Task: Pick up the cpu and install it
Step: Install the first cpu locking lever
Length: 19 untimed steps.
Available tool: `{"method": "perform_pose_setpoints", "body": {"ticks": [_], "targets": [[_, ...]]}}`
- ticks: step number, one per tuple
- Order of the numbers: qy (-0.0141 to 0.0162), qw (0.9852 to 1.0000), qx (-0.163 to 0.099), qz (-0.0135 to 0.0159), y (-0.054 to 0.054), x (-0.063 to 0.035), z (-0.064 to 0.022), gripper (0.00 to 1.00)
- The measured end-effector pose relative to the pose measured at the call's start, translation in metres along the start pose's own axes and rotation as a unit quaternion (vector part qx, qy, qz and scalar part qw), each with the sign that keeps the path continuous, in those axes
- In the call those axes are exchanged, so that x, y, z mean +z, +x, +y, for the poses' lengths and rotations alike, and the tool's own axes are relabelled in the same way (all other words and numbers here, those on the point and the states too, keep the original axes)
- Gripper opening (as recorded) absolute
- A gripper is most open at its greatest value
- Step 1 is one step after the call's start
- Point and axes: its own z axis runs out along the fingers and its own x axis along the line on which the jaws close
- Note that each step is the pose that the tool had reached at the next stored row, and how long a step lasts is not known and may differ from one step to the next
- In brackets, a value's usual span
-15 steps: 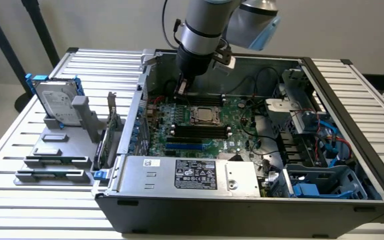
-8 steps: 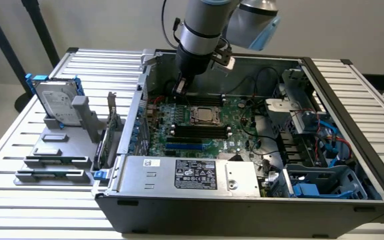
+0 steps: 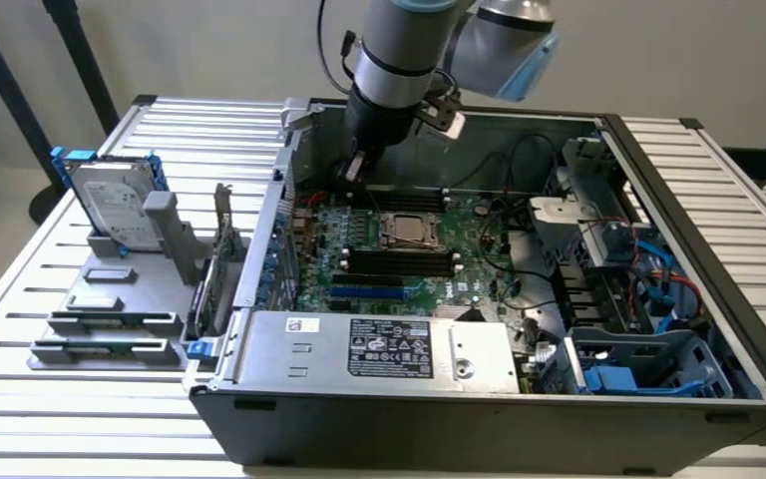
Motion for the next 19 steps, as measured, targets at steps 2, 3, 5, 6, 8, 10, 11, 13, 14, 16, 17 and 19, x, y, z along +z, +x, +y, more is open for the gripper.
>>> {"method": "perform_pose_setpoints", "body": {"ticks": [2, 3, 5, 6, 8, 10, 11, 13, 14, 16, 17, 19], "targets": [[0.0004, 1.0000, 0.003, 0.0029, -0.001, 0.0005, -0.0030, 0.11], [0.0002, 1.0000, 0.005, 0.0037, -0.002, 0.0008, -0.0045, 0.11], [-0.0004, 0.9999, 0.010, 0.0053, -0.003, 0.0014, -0.0071, 0.11], [-0.0009, 0.9999, 0.013, 0.0062, -0.003, 0.0016, -0.0082, 0.11], [-0.0022, 0.9997, 0.021, 0.0085, -0.004, 0.0018, -0.0094, 0.11], [-0.0037, 0.9995, 0.031, 0.0111, -0.004, 0.0020, -0.0101, 0.11], [-0.0044, 0.9993, 0.036, 0.0127, -0.004, 0.0020, -0.0104, 0.11], [-0.0055, 0.9988, 0.045, 0.0160, -0.005, 0.0022, -0.0108, 0.11], [-0.0058, 0.9986, 0.049, 0.0179, -0.005, 0.0022, -0.0110, 0.11], [-0.0053, 0.9981, 0.057, 0.0238, -0.005, 0.0024, -0.0114, 0.11], [-0.0045, 0.9978, 0.060, 0.0275, -0.005, 0.0025, -0.0116, 0.11], [-0.0027, 0.9972, 0.066, 0.0354, -0.005, 0.0027, -0.0122, 0.11]]}}
